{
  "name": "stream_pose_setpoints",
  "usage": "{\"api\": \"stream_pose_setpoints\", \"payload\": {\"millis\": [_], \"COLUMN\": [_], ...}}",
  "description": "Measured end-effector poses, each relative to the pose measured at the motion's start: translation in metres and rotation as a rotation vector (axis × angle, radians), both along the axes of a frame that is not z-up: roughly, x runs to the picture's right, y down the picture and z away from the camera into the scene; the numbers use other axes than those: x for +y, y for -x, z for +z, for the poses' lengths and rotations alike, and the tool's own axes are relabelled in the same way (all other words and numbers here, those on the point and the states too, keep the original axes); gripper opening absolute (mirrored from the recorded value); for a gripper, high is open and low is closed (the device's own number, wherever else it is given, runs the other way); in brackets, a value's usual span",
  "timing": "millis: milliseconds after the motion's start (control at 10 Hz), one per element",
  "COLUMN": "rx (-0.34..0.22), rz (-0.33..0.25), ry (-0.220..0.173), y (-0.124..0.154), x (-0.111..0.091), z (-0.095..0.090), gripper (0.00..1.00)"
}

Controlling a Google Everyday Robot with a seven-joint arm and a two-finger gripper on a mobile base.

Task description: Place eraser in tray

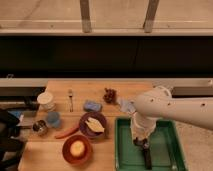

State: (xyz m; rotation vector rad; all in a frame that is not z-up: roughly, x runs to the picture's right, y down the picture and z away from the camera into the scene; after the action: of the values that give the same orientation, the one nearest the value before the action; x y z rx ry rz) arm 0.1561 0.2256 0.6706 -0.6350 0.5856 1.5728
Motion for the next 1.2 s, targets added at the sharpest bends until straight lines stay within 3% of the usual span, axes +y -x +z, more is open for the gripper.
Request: {"api": "stream_pose_setpoints", "payload": {"millis": [400, 800, 1200], "rx": [-0.033, -0.054, -0.06], "rz": [-0.009, 0.0, 0.026], "ry": [0.096, 0.162, 0.178], "y": [0.011, 0.016, 0.011], "x": [0.024, 0.035, 0.037], "z": [0.037, 0.055, 0.063], "gripper": [0.0, 0.04, 0.43]}}
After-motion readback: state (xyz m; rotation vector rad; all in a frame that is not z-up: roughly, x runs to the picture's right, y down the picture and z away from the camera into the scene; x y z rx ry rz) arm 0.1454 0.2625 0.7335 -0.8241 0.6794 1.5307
